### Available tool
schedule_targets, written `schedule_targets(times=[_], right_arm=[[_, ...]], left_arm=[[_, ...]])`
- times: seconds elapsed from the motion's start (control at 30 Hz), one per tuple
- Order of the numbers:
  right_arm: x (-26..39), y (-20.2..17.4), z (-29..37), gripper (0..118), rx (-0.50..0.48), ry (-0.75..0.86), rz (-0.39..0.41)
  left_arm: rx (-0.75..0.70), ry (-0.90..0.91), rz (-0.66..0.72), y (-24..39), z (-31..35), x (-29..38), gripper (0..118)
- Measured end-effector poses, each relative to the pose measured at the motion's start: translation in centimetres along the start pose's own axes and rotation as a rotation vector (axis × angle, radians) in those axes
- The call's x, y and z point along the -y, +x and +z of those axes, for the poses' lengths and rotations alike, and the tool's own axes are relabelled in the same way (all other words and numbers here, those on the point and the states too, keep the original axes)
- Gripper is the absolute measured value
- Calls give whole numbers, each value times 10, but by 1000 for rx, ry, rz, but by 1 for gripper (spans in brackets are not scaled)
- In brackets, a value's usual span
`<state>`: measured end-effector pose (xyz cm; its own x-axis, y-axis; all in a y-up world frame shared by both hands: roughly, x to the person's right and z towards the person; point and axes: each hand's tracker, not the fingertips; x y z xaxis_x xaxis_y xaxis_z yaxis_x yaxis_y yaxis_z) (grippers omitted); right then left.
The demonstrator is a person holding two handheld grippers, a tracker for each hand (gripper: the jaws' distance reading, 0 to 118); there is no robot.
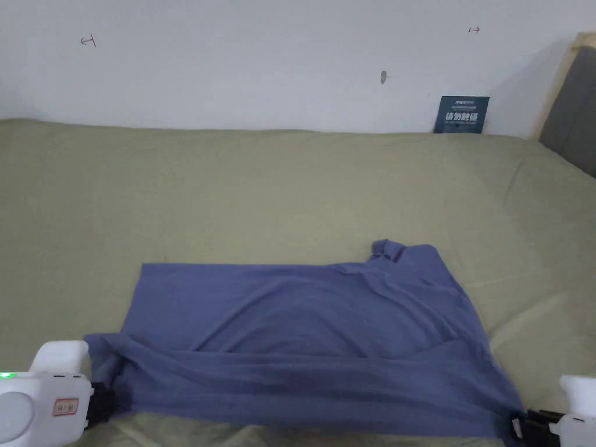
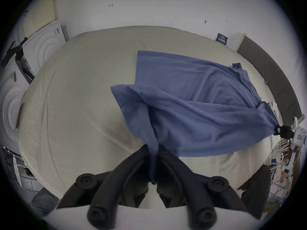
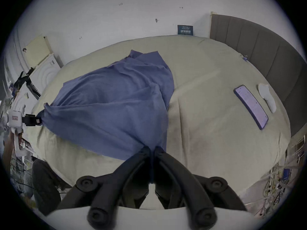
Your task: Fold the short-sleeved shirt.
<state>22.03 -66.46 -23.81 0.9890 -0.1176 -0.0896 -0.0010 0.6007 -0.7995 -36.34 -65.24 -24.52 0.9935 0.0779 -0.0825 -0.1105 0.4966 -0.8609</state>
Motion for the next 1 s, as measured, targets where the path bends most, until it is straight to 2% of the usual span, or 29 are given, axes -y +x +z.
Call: schedule_targets(times=[0.2, 0.4, 0.43, 0.47, 0.5, 0.53, 0.57, 0.6, 0.63, 0.77, 0.83, 0.87, 0.9, 0.93, 0.97, 1.0], right_arm=[[45, -10, 30, 4, -21, -16, -5], [61, -19, 27, 4, -17, -37, -23], [60, -18, 27, 4, -21, -34, -37], [58, -18, 28, 8, -32, -34, -49], [56, -19, 30, 25, -29, -26, -55], [53, -20, 34, 70, -20, -9, -58], [50, -19, 37, 99, 1, 7, -53], [48, -17, 40, 111, 4, 14, -52], [46, -16, 44, 111, 13, 32, -51], [31, -9, 61, 108, 64, 108, -33], [24, -7, 66, 99, 79, 147, -45], [19, -6, 67, 82, 87, 172, -52], [15, -5, 66, 52, 94, 181, -58], [9, -8, 64, 8, 118, 197, -63], [4, -8, 62, 2, 139, 218, -67], [-2, -7, 58, 2, 115, 203, -65]], left_arm=[[24, -15, 50, -18, 31, 49, 8], [28, -32, 79, -22, 26, 65, 8], [33, -23, 82, -23, 25, 64, 8], [38, -18, 81, -22, 27, 63, 14], [44, -14, 72, -23, 29, 61, 27], [54, -8, 51, -24, 33, 61, 65], [31, 8, 45, -24, 38, 61, 91], [-2, 25, 44, -27, 41, 60, 101], [-20, 43, 41, -31, 48, 60, 101], [-84, 150, 90, -42, 77, 53, 100], [-77, 166, 124, -46, 84, 46, 100], [-71, 183, 134, -47, 86, 42, 99], [-66, 186, 130, -47, 86, 37, 97], [-66, 185, 124, -45, 83, 29, 86], [-65, 187, 107, -42, 79, 21, 65], [-74, 196, 96, -39, 74, 16, 33]])
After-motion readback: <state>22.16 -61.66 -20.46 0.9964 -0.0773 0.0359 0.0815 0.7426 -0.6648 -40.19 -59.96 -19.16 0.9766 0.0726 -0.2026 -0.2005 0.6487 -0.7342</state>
